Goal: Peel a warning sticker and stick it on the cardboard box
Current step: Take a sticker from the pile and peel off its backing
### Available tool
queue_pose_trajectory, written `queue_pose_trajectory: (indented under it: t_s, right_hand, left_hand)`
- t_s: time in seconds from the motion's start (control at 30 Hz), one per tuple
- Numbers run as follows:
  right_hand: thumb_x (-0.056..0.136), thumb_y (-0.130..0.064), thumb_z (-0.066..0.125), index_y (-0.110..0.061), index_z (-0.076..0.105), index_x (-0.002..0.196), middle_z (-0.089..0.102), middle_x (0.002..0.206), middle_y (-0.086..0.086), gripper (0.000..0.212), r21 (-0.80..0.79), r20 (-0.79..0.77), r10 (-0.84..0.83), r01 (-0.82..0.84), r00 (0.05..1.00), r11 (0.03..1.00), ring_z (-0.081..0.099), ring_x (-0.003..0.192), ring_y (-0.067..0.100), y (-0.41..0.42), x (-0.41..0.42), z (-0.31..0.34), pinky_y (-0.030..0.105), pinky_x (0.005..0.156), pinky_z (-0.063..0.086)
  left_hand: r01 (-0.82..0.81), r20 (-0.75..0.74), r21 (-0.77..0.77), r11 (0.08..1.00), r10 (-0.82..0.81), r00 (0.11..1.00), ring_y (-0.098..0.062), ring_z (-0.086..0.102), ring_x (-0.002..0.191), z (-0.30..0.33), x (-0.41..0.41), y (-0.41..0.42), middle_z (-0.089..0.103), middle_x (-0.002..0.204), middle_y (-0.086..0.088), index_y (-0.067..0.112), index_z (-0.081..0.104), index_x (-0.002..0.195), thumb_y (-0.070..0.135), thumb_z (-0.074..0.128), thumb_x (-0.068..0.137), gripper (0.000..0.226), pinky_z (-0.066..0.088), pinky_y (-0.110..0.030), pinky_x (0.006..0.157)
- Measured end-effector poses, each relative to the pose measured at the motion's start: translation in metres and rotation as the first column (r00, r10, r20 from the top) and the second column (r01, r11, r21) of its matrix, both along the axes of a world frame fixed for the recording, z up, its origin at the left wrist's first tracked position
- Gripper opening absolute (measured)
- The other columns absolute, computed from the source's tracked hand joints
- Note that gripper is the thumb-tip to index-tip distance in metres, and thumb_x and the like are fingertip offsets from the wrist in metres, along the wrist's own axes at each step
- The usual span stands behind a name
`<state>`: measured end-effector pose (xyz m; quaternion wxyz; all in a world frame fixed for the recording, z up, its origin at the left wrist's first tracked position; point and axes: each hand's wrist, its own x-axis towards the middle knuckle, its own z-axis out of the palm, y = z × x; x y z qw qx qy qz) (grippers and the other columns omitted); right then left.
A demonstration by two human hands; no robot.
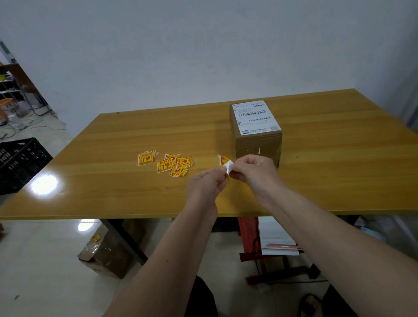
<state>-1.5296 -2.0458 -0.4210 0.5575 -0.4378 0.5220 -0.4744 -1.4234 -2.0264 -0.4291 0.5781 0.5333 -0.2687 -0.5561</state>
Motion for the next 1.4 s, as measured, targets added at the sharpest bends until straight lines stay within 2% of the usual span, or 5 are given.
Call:
queue_pose_trajectory:
  t_s: [0.4,0.63,0.8,1.17,1.4]
  right_hand:
    - [0.076,0.002,0.064,-0.007,0.063,0.063,0.066,0.080,0.009,0.017,-0.047,0.005,-0.026,0.026,1.000,0.999,0.063,0.081,0.017,0.000,-0.008,-0.002,0.037,0.091,0.055]
    - [0.079,0.002,0.066,0.002,0.069,0.092,0.070,0.090,0.014,0.013,-0.026,0.021,0.052,-0.052,0.998,0.998,0.067,0.085,0.022,-0.002,-0.017,0.000,0.033,0.088,0.056]
    - [0.075,-0.017,0.077,-0.007,0.065,0.074,0.066,0.078,0.007,0.015,-0.036,-0.037,0.077,-0.078,0.996,0.996,0.063,0.076,0.017,-0.001,-0.017,0.006,0.034,0.079,0.057]
    - [0.081,-0.002,0.068,-0.003,0.062,0.073,0.063,0.069,0.008,0.010,-0.126,-0.088,0.059,-0.070,0.994,0.990,0.058,0.059,0.013,-0.001,-0.027,0.008,0.019,0.058,0.053]
    - [0.082,-0.002,0.066,0.003,0.063,0.082,0.061,0.066,0.011,0.006,-0.183,-0.196,0.072,-0.108,0.978,0.977,0.056,0.054,0.013,0.001,-0.030,0.010,0.017,0.050,0.049]
  left_hand:
    - [-0.062,-0.012,0.029,0.998,0.062,0.998,-0.020,0.062,0.091,0.000,-0.010,-0.003,0.065,0.088,-0.010,0.007,0.060,0.082,0.007,0.061,0.087,0.005,0.051,-0.027,0.085]
    - [-0.048,0.084,-0.005,0.999,0.048,0.995,-0.022,0.060,0.094,0.004,-0.008,0.002,0.067,0.094,-0.013,0.011,0.064,0.084,0.012,0.060,0.089,0.007,0.049,-0.033,0.092]
    - [0.015,0.158,-0.052,0.999,-0.007,0.987,-0.021,0.057,0.093,0.009,-0.016,0.008,0.066,0.089,-0.009,0.017,0.066,0.076,0.012,0.060,0.088,0.014,0.048,-0.037,0.096]
    - [0.114,-0.035,-0.075,0.991,-0.117,0.993,-0.030,0.066,0.101,0.012,-0.017,0.006,0.067,0.107,-0.023,-0.011,0.059,0.109,0.004,0.048,0.091,0.026,0.055,-0.033,0.087]
    - [0.100,0.165,-0.047,0.994,-0.091,0.982,-0.032,0.066,0.100,0.003,-0.016,0.003,0.069,0.101,-0.024,-0.002,0.069,0.092,0.014,0.065,0.086,0.018,0.054,-0.036,0.090]
